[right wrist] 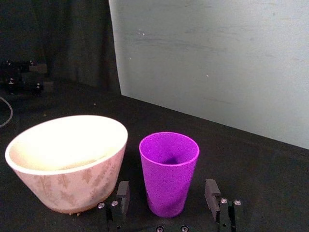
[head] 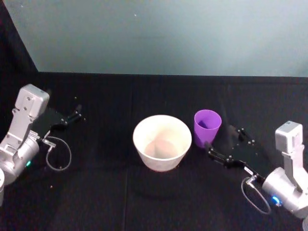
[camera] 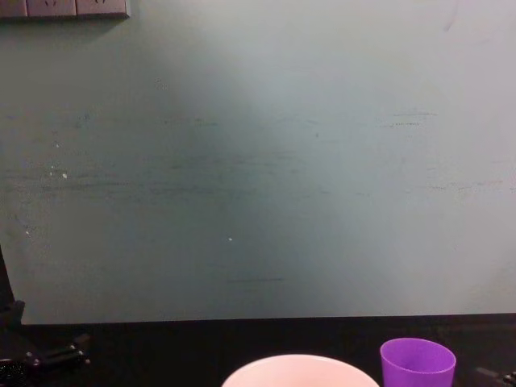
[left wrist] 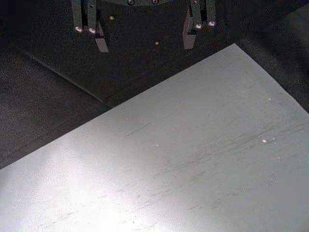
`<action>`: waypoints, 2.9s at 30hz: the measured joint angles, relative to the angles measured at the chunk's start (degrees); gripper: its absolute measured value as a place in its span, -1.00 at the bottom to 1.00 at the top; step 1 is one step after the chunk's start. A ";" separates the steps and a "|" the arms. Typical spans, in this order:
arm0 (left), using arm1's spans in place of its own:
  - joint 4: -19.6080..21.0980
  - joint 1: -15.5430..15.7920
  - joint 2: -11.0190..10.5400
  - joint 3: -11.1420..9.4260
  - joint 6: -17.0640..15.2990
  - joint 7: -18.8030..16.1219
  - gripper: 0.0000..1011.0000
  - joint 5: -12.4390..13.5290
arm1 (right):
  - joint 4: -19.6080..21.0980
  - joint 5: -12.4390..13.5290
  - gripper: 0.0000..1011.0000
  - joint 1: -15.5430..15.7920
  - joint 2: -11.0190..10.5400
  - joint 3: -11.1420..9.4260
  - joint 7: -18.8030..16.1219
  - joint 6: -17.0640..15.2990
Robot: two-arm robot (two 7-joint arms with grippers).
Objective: Pick up the cup and pour the mung beans from the cup into the bowl.
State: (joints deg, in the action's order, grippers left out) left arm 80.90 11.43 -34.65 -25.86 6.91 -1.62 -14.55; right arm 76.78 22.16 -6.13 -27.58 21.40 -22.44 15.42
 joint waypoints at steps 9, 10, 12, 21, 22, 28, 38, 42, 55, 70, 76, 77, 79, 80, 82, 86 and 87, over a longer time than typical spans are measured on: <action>0.00 0.00 0.00 0.00 0.00 0.00 0.98 0.00 | -1.74 0.52 0.98 -1.83 2.40 -0.54 -1.52 -2.13; 0.00 0.00 0.00 0.00 0.00 0.00 0.98 0.00 | -1.93 0.52 0.98 -1.98 2.59 -0.60 -1.62 -2.23; 0.00 0.00 0.00 0.00 0.00 0.00 0.98 0.00 | -2.35 0.49 0.98 -2.38 3.12 -0.71 -1.98 -2.45; 0.00 0.00 0.00 0.00 0.00 0.00 0.98 0.00 | -4.35 -1.54 0.98 -3.95 5.19 -0.99 -1.86 -2.29; 0.00 0.00 0.00 0.00 0.00 0.00 0.98 0.00 | -4.80 -1.88 0.98 -4.26 5.51 -1.06 -1.85 -2.13; 0.00 0.00 0.00 0.00 0.00 0.00 0.98 0.00 | -5.85 -2.81 0.98 -5.26 6.63 -1.55 -1.86 -2.36; 0.00 0.00 0.00 0.00 0.00 0.00 0.98 0.00 | -6.62 -4.04 0.98 -6.30 8.27 -2.32 -2.00 -3.30; 0.00 0.00 0.00 0.00 0.00 0.00 0.98 0.00 | -7.13 -4.00 0.98 -6.68 8.86 -2.79 -2.39 -3.99; 0.00 0.00 0.00 0.00 0.00 0.00 0.98 0.00 | -8.52 -5.21 0.98 -7.50 10.06 -3.21 -2.59 -4.25; 0.00 0.00 0.00 0.00 0.00 0.00 0.98 0.00 | -9.10 -5.48 0.98 -7.74 10.60 -3.49 -2.67 -3.90; 0.00 0.00 0.00 0.00 0.00 0.00 0.98 0.00 | -9.01 -5.46 0.87 -7.70 10.58 -3.46 -2.67 -3.90; 0.00 0.00 0.00 0.00 0.00 0.00 0.98 0.00 | -9.00 -5.46 0.87 -7.70 10.57 -3.47 -2.67 -3.90; 0.00 0.00 0.00 0.00 0.00 0.00 0.98 0.00 | -8.98 -5.45 0.76 -7.69 10.56 -3.47 -2.67 -3.90; 0.00 0.00 0.00 0.00 0.00 0.00 0.98 0.00 | -8.97 -5.45 0.71 -7.68 10.56 -3.47 -2.66 -3.91; 0.00 0.00 0.00 0.00 0.00 0.00 0.98 0.00 | -8.95 -5.44 0.63 -7.68 10.55 -3.46 -2.66 -3.91; 0.00 0.00 0.00 0.00 0.00 0.00 0.98 0.00 | -8.91 -5.42 0.53 -7.66 10.54 -3.46 -2.65 -3.91; 0.00 0.00 0.00 0.00 0.00 0.00 0.98 0.00 | -8.91 -5.42 0.50 -7.66 10.53 -3.46 -2.65 -3.91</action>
State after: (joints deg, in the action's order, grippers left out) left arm 80.90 11.43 -34.64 -25.86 6.91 -1.62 -14.55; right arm 67.88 16.74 -13.79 -17.05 17.94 -25.09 11.51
